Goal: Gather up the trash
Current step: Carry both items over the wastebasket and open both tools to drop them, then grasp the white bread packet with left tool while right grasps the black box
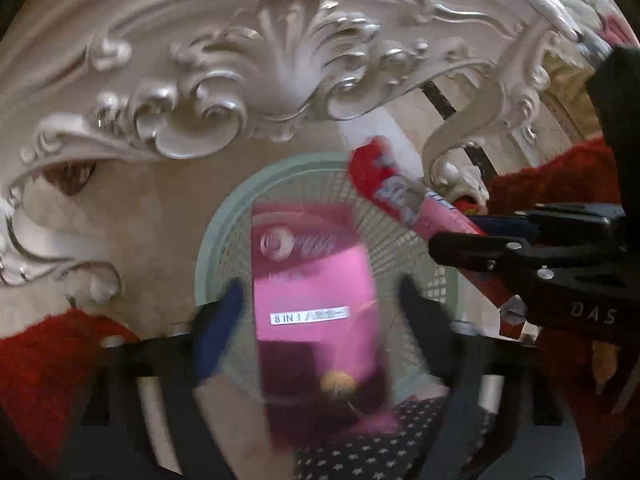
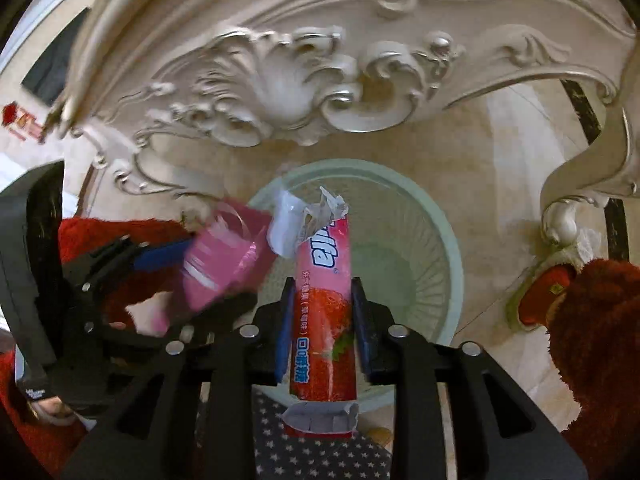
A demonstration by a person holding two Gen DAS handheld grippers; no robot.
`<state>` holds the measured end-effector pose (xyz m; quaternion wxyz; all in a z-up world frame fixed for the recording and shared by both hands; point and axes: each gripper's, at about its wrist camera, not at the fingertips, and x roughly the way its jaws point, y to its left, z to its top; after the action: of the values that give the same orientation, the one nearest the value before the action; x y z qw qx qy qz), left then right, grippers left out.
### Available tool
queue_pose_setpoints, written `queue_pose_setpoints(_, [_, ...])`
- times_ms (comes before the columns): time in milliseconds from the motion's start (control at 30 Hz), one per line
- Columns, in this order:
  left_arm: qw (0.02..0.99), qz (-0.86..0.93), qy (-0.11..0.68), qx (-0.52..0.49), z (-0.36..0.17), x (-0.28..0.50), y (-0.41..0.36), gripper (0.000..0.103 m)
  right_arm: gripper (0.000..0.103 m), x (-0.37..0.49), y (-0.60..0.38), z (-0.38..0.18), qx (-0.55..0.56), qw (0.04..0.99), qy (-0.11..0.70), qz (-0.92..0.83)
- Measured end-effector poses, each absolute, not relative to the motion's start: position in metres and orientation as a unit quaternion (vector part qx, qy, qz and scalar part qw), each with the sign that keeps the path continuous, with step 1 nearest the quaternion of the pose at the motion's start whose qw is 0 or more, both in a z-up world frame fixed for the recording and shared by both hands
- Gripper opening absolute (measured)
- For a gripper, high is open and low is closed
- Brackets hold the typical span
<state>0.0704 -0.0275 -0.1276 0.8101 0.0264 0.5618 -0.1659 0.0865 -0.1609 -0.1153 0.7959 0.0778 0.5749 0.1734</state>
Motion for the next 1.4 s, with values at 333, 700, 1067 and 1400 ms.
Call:
queue_pose_setpoints(333, [0.845,-0.162,0.509,-0.016,-0.108,0.056,-0.006,0.097,0.067,0.066,-0.176,-0.089,0.076,0.835,0.525,0.146])
queue_pose_setpoints(700, [0.937,-0.124,0.321,0.054,0.065,0.076,0.018,0.097,0.067,0.083,-0.160,0.064,0.028,0.927,0.327,0.182])
queue_pose_setpoints(1067, [0.918,-0.061,0.375,0.113,0.055,0.184,0.015,0.096,0.066,0.174,-0.131,0.057,-0.007,0.911,0.376,0.172])
queue_pose_setpoints(1400, [0.907,-0.119,0.380,0.136,0.060,0.197,-0.008,0.096,0.049,0.178,-0.143,0.053,-0.059,0.903,0.383,0.186])
